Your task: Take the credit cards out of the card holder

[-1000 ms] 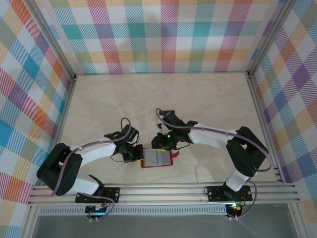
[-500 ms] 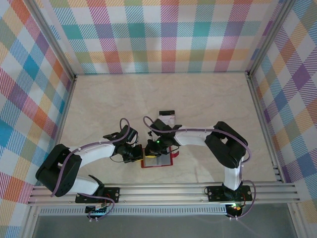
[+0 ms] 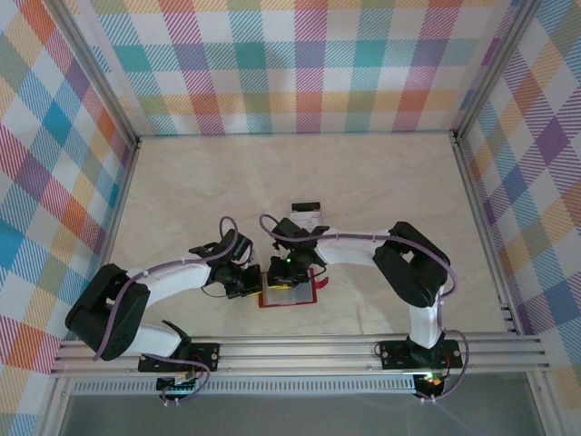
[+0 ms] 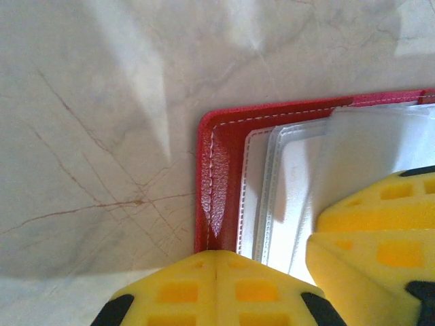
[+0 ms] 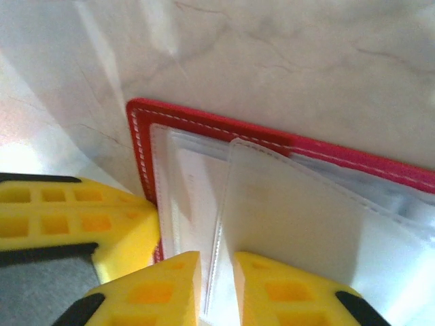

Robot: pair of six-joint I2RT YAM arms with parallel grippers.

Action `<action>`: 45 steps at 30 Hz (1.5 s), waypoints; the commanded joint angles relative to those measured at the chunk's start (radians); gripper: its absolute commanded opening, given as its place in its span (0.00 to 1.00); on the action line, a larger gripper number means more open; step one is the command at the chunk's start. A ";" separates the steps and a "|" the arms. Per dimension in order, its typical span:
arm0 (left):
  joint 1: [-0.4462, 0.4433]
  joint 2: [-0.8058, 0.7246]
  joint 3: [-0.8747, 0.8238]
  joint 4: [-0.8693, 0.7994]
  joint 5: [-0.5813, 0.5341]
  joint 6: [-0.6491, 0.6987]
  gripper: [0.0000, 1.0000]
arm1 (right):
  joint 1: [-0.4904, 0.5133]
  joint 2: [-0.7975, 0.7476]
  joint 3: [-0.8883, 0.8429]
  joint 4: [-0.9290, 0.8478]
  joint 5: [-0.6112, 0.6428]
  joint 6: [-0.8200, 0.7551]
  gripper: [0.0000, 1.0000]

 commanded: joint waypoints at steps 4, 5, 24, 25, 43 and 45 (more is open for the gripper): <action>0.002 0.025 -0.018 -0.061 -0.029 0.014 0.04 | 0.009 -0.039 0.011 -0.199 0.124 -0.052 0.31; 0.002 0.023 -0.018 -0.063 -0.030 0.016 0.04 | 0.010 -0.043 0.018 -0.212 0.133 -0.054 0.33; 0.003 -0.003 0.014 -0.113 -0.032 0.019 0.04 | 0.024 -0.086 0.062 -0.382 0.293 -0.078 0.46; 0.002 -0.004 0.015 -0.115 -0.033 0.018 0.04 | 0.024 -0.088 0.062 -0.384 0.302 -0.080 0.45; 0.002 -0.132 0.074 -0.197 -0.061 0.009 0.07 | 0.021 -0.199 0.045 -0.414 0.354 -0.089 0.39; 0.002 -0.133 0.070 -0.180 -0.049 0.001 0.07 | 0.020 -0.210 0.028 -0.346 0.289 -0.085 0.38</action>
